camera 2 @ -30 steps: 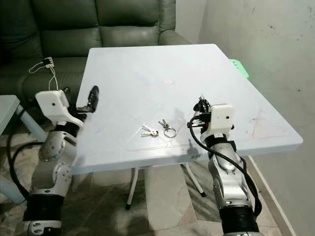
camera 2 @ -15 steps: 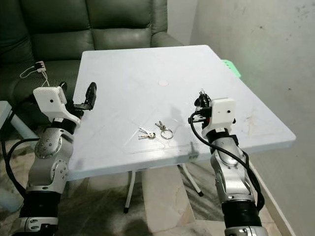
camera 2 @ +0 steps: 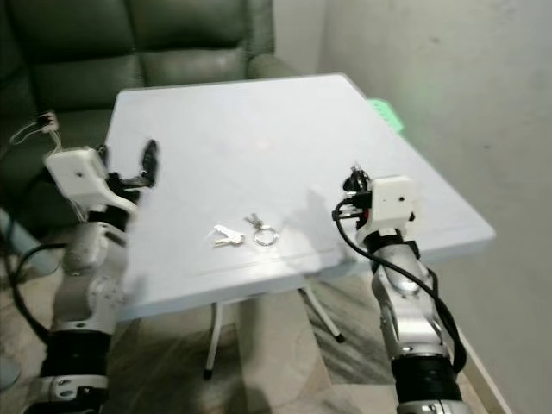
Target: Hang keys on a hook
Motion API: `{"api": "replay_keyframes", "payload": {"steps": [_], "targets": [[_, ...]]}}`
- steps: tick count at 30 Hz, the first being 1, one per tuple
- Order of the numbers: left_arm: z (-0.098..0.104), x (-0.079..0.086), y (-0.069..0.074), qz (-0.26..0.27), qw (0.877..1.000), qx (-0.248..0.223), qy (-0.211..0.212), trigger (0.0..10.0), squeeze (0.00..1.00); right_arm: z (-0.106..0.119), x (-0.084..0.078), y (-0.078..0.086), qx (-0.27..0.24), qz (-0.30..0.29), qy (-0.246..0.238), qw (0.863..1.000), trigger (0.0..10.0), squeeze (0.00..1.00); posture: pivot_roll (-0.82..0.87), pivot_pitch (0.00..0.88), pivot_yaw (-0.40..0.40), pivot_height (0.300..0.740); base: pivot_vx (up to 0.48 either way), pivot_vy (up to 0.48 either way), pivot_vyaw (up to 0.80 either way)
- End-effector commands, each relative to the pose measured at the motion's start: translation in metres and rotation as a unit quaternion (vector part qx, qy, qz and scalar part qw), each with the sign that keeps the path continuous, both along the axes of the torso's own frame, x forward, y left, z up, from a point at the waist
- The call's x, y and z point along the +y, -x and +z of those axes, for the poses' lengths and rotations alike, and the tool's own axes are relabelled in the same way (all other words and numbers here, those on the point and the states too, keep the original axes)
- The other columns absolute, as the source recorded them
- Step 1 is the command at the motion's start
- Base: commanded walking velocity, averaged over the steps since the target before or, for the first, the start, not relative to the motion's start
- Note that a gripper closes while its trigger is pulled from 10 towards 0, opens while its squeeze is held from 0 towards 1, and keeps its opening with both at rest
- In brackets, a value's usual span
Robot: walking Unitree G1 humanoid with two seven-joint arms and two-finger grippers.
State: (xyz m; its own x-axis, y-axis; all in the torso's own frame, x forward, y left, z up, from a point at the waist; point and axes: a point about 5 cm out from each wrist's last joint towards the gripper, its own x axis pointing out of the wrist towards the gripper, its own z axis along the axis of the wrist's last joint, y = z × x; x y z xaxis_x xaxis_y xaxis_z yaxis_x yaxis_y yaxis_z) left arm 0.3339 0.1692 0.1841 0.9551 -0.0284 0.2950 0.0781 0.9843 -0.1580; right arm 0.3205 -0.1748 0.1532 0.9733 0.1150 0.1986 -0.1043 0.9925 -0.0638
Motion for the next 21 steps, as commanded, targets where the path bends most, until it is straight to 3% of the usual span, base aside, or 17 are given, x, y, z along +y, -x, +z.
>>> {"api": "replay_keyframes", "payload": {"steps": [1, 21], "targets": [[-0.0003, 0.0038, -0.0002, 0.010, 1.000, 0.005, 0.001, 10.0, 0.00, 0.0054, 0.0009, 0.0008, -0.010, -0.002, -0.002, 1.000, 10.0, 0.00, -0.03, 0.000, -0.028, 0.740, 0.000, 0.000, -0.75], [-0.0038, 0.0035, -0.0003, 0.014, 1.000, 0.015, -0.001, 10.0, 0.00, 0.0061, 0.0025, 0.0017, -0.008, 0.007, 0.002, 1.000, 10.0, 0.00, -0.03, 0.000, -0.037, 0.740, 0.000, 0.000, -0.75]]}}
